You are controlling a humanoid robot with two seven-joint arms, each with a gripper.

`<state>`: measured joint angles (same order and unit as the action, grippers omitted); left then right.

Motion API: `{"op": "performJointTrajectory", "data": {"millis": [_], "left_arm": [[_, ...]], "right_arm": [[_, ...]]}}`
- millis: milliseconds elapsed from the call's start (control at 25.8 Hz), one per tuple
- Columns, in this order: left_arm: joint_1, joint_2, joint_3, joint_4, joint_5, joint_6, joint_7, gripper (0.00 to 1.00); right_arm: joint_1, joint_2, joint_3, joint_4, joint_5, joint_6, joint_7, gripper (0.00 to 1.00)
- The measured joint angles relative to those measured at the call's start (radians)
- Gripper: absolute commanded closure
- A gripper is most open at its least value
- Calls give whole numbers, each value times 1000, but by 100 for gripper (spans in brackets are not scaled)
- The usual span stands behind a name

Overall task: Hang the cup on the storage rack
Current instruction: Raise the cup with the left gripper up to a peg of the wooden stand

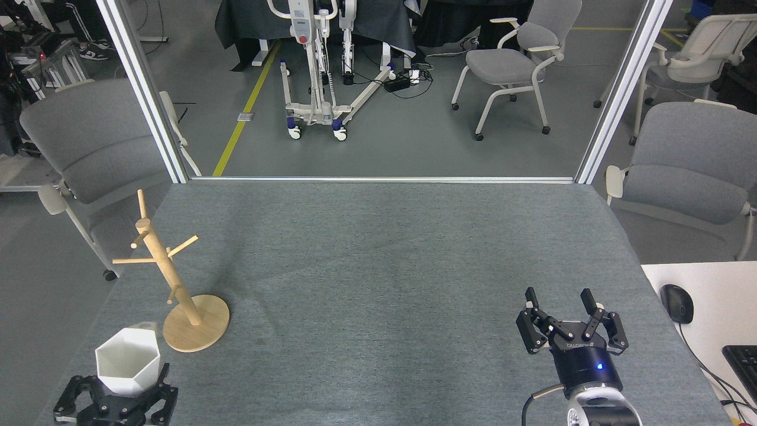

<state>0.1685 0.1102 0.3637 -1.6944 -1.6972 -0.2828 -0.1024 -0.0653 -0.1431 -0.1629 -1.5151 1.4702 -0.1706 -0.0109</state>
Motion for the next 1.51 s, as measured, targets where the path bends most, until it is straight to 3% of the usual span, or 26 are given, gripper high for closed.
{"op": "performJointTrajectory", "data": {"millis": [233,659,1512], "left_arm": [[-121,11,56,42,-29,83,-55,100],[-330,14,82,178,-158,117,-88,100],[-347,-4,35,164,-278,115,-88,100]], "right_arm": [[-4,-3,1,7,-1,-1,7,0],[-10,3,2,39,-3,7,15,0],[-14,-3,0,64,-7,8,4,0]]}}
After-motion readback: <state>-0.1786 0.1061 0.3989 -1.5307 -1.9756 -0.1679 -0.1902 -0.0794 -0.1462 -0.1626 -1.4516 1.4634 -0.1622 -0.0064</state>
